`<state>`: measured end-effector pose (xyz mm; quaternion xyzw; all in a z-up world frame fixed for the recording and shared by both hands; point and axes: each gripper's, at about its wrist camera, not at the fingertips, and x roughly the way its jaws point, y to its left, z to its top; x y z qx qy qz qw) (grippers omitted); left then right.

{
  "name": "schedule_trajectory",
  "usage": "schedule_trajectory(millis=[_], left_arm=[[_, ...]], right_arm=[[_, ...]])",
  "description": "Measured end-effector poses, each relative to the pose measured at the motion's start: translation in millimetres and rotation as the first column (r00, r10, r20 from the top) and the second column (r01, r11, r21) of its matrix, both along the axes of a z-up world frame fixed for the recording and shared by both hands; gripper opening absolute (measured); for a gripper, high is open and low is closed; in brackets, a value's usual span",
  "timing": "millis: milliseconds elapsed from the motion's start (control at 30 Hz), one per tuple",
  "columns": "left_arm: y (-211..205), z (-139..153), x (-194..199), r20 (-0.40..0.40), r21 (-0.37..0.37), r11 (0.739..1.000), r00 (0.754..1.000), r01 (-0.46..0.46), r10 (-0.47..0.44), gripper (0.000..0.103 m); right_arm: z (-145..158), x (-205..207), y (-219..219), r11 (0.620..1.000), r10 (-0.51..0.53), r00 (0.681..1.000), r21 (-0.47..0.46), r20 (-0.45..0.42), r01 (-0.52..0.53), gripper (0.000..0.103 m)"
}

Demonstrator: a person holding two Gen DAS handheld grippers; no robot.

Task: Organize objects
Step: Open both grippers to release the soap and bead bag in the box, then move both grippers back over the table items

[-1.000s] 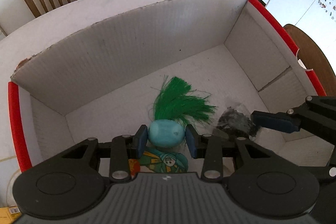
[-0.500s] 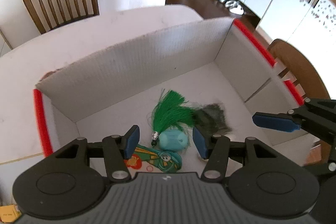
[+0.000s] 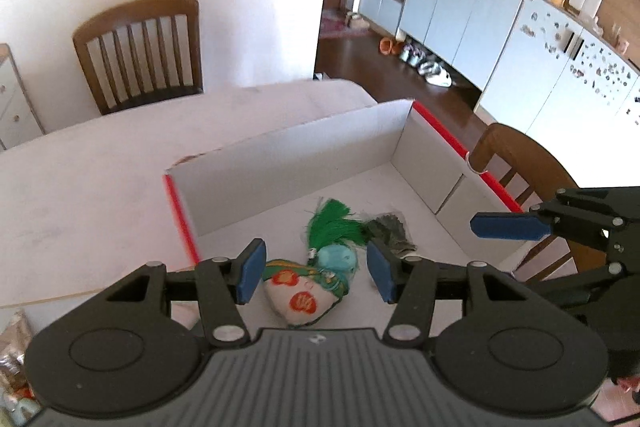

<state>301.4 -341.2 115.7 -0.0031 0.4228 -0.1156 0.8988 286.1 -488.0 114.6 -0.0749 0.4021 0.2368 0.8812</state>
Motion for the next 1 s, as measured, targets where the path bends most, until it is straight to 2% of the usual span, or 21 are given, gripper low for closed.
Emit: schedule_trajectory(millis=[167, 300, 367, 567, 767, 900, 1000], left_arm=[[17.3, 11.6, -28.7, 0.059, 0.026, 1.000, 0.998, -0.008, 0.007, 0.062], [38.6, 18.0, -48.4, 0.068, 0.006, 0.999, 0.997, -0.034, 0.033, 0.063], [50.3, 20.5, -58.2, 0.078, 0.007, 0.999, 0.996, -0.047, 0.046, 0.068], [86.1, 26.6, -84.0, 0.105, 0.002, 0.997, 0.991, -0.080, 0.079, 0.080], [128.9, 23.1, -102.7, 0.093, -0.027, 0.992, 0.988, -0.125, 0.127, 0.085], [156.2, 18.5, -114.4, 0.084, -0.029, 0.989, 0.985, -0.147, 0.149, 0.085], [175.6, 14.7, -121.1, 0.075, -0.027, 0.987, 0.984, -0.158, 0.159, 0.093]], right_arm=[[12.8, -15.8, 14.1, 0.999, 0.016, 1.000, 0.028, 0.021, -0.017, 0.057], [18.9, -28.5, 26.0, 0.999, 0.024, 0.999, 0.045, 0.033, -0.026, 0.063], [21.9, -35.0, 33.0, 0.998, 0.031, 0.999, 0.050, 0.040, -0.033, 0.066], [27.7, -53.4, 58.4, 0.996, 0.059, 0.997, 0.060, 0.058, -0.062, 0.081], [27.4, -68.3, 89.1, 0.994, 0.081, 0.995, 0.065, 0.057, -0.084, 0.093], [25.1, -75.4, 110.5, 0.993, 0.090, 0.995, 0.066, 0.053, -0.093, 0.098], [22.2, -77.3, 125.4, 0.994, 0.086, 0.995, 0.066, 0.042, -0.089, 0.098]])
